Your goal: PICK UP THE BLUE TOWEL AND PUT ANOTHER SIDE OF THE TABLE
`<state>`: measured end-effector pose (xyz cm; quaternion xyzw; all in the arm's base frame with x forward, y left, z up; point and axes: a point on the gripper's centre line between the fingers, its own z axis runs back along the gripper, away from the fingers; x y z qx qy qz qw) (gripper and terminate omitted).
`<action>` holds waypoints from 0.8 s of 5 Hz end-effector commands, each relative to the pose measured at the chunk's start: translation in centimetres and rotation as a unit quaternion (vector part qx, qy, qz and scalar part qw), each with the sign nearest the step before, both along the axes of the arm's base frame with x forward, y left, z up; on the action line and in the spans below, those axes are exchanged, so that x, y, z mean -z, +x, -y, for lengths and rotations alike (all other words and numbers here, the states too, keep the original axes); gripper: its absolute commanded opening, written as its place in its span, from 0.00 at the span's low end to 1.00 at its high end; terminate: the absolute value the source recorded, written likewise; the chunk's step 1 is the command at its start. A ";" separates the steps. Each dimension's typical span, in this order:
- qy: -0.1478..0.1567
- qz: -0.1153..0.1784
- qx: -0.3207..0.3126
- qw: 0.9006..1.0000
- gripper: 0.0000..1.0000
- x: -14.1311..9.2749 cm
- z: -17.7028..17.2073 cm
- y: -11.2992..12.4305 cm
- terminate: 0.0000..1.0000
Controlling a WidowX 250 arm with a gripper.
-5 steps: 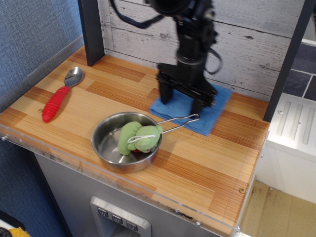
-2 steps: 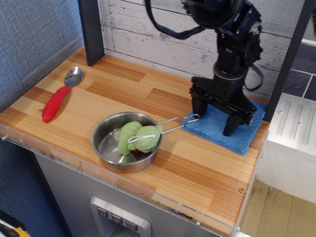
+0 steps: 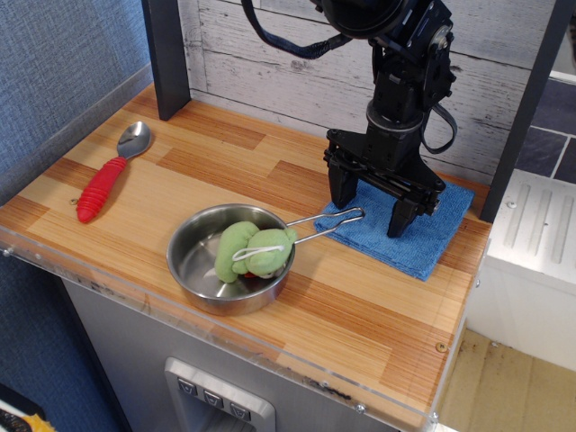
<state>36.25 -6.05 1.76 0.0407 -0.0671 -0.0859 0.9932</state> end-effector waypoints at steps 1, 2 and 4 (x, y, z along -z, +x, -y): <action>-0.007 0.076 0.015 0.997 1.00 -5.8 0.5 0.6 0.00; -0.006 0.108 0.006 0.994 1.00 -8.2 0.5 0.2 0.00; -0.006 0.108 0.006 0.994 1.00 -8.2 0.5 0.2 0.00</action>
